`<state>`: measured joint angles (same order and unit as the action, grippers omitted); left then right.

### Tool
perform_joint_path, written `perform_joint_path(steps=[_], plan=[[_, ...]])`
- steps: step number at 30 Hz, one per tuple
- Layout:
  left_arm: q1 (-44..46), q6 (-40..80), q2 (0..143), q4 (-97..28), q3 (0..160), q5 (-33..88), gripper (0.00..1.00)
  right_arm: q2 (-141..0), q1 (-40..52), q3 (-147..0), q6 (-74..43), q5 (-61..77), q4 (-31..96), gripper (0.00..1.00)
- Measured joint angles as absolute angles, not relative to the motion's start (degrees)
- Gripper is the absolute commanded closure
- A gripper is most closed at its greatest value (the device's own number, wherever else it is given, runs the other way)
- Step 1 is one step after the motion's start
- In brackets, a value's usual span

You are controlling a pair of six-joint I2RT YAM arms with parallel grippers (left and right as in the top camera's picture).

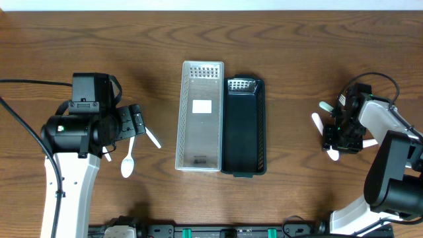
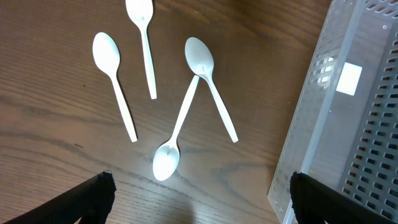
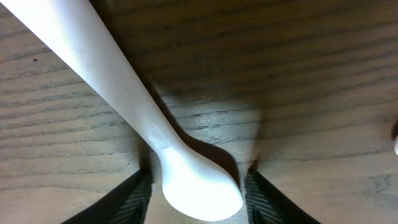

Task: Pack container
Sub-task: 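Lower the right gripper and grasp the white spoon handle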

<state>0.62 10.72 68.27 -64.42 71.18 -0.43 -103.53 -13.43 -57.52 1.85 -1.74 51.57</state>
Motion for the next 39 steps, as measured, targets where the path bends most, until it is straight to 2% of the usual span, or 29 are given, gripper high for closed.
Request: perform_joint_path(steps=[3,9,15,20,23,31,36,39], plan=[[0.6,10.7,68.3,-64.4,71.2,-0.4,0.08,-103.5,-13.4,-57.5,1.9,-1.8,51.5,0.61],[0.6,10.7,68.3,-64.4,71.2,-0.4,0.08,-103.5,-13.4,-57.5,1.8,-1.9,51.5,0.64],[0.6,10.7,68.3,-64.4,71.2,-0.4,0.08,-103.5,-13.4,-57.5,1.8,-1.9,51.5,0.63],[0.6,10.7,68.3,-64.4,71.2,-0.4,0.08,-103.5,-13.5,-57.5,1.7,-2.1,51.7,0.5],[0.6,10.7,68.3,-64.4,71.2,-0.4,0.08,-103.5,-13.5,-57.5,1.7,-2.1,52.5,0.48],[0.6,10.7,68.3,-64.4,71.2,-0.4,0.08,-103.6,-13.4,-57.1,1.5,-2.1,54.5,0.49],[0.6,10.7,68.3,-64.4,71.2,-0.4,0.08,-103.6,-13.4,-56.9,1.5,-2.1,55.0,0.56],[0.6,10.7,68.3,-64.4,71.2,-0.4,0.08,-103.6,-13.4,-56.9,1.2,-2.1,55.0,0.57]])
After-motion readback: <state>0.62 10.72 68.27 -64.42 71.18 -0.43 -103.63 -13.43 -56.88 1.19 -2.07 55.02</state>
